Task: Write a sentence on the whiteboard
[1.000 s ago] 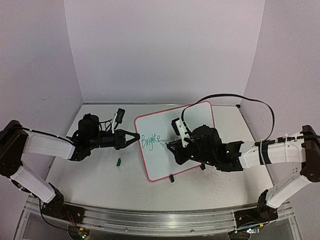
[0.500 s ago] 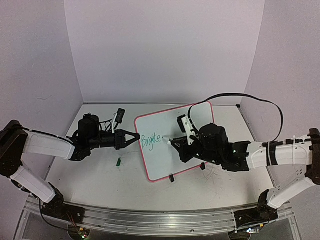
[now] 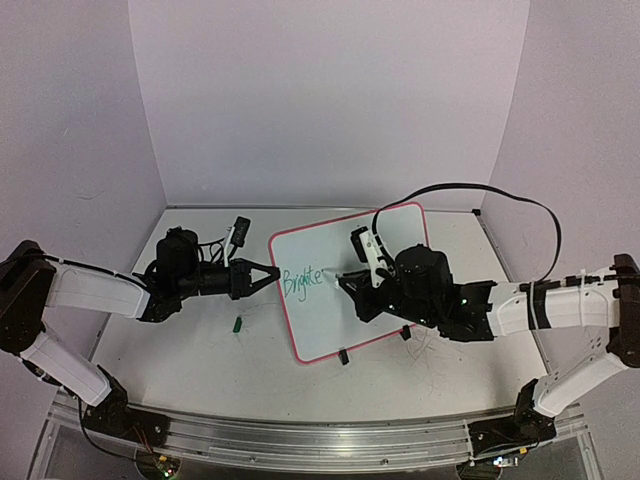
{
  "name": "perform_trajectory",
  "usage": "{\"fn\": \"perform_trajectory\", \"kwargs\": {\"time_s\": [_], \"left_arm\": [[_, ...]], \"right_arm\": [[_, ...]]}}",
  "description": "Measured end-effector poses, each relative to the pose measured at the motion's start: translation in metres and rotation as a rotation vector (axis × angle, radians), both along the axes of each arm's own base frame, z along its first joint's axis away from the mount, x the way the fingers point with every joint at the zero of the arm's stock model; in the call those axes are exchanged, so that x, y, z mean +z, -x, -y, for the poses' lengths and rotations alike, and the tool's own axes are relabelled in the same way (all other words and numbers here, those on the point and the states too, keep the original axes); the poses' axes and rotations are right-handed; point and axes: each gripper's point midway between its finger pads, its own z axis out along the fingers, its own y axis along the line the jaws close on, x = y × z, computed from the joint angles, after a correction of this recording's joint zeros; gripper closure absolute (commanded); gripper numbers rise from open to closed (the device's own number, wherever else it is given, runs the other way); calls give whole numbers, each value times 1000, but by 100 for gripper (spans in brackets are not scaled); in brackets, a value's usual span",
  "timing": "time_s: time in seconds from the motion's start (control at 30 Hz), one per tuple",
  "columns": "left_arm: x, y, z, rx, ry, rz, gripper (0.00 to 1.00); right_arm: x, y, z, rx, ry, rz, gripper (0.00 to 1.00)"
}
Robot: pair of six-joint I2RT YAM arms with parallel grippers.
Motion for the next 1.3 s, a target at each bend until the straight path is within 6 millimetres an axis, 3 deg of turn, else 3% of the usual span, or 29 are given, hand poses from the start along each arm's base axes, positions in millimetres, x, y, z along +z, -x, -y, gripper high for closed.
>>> {"fn": "perform_trajectory", "kwargs": {"time_s": [1.3], "left_arm": [[0,0,0,1,-1,1,100]], "right_arm": [[-8,-5,-1,-15,17,-33,100]]}}
